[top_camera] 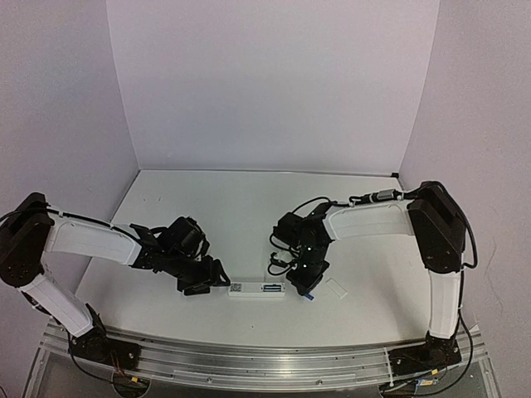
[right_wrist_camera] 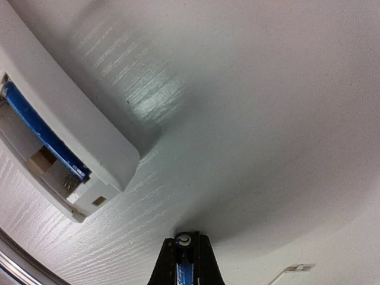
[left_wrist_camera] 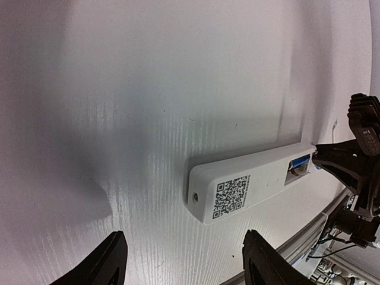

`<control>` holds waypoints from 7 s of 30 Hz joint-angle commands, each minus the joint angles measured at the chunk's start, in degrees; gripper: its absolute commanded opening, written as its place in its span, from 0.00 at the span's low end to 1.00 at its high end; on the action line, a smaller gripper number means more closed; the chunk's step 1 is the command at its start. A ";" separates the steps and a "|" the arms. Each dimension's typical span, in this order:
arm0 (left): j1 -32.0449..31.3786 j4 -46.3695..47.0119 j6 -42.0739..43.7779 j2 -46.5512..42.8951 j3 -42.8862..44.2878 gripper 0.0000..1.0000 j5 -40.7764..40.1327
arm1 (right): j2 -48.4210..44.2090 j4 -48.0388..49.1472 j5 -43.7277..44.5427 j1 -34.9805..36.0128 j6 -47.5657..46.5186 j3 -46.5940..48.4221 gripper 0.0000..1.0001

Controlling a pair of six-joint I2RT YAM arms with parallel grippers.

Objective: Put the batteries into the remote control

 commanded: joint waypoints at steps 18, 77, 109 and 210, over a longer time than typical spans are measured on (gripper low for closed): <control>-1.94 0.81 -0.01 9.39 7.74 0.45 -0.73 | -13.46 24.80 -28.59 0.13 -22.59 -7.08 0.00; -1.92 0.47 -1.75 12.66 7.67 0.37 -2.98 | -1.09 30.64 -28.35 -0.29 -34.31 -8.83 0.00; -1.92 -1.10 -1.67 13.43 8.47 0.37 -4.41 | 0.36 13.83 -20.16 -0.25 -39.52 -6.71 0.01; -1.97 -2.38 0.03 12.25 9.98 0.36 -4.97 | -18.67 19.80 -8.92 0.82 50.87 -8.36 0.93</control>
